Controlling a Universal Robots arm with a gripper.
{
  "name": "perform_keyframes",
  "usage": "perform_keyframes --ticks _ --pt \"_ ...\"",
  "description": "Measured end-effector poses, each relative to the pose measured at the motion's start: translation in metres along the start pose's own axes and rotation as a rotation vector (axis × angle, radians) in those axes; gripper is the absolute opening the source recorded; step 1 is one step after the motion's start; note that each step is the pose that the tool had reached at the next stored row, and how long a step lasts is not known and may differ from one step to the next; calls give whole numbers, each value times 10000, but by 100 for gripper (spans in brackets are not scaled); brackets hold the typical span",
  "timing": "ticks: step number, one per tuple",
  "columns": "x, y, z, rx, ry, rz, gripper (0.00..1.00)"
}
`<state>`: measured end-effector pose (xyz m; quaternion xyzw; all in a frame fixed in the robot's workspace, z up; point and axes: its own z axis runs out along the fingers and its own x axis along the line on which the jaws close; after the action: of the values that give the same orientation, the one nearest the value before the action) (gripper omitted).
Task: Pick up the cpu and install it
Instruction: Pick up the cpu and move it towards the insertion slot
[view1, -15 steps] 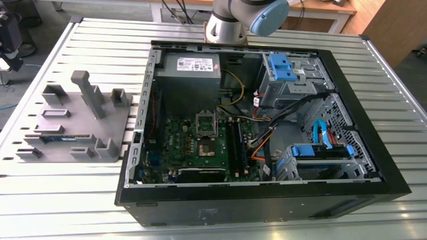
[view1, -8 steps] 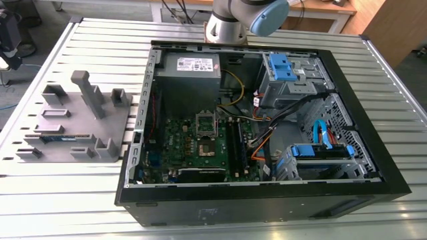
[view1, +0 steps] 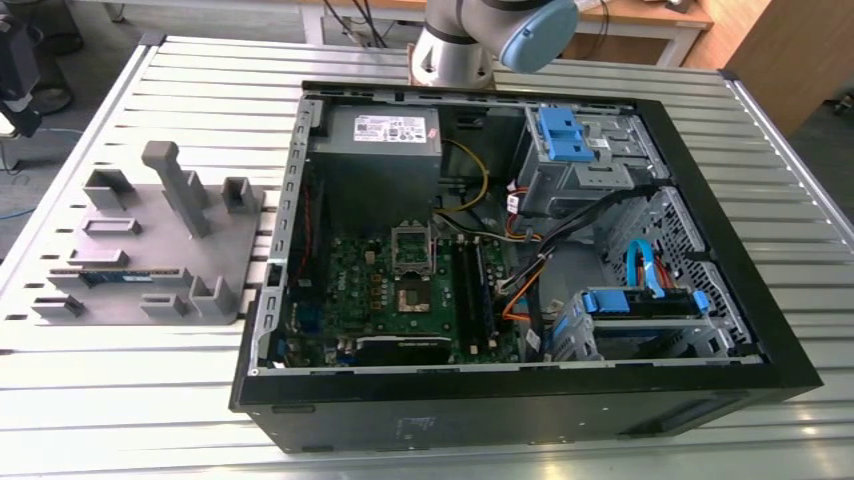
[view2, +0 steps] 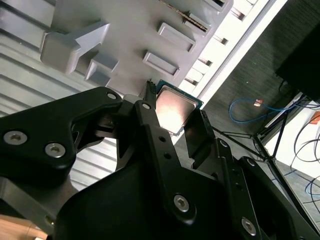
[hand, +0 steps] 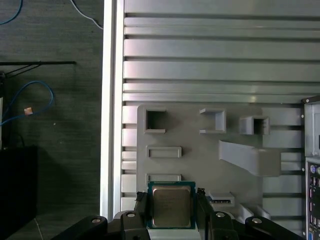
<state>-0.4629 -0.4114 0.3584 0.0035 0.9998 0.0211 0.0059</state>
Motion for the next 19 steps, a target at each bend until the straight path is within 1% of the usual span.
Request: perform_keyframes --ticks 9,19 --pt "0 1 -31 0 0 -1 47" --pt "-27 1 -30 -14 0 0 47"
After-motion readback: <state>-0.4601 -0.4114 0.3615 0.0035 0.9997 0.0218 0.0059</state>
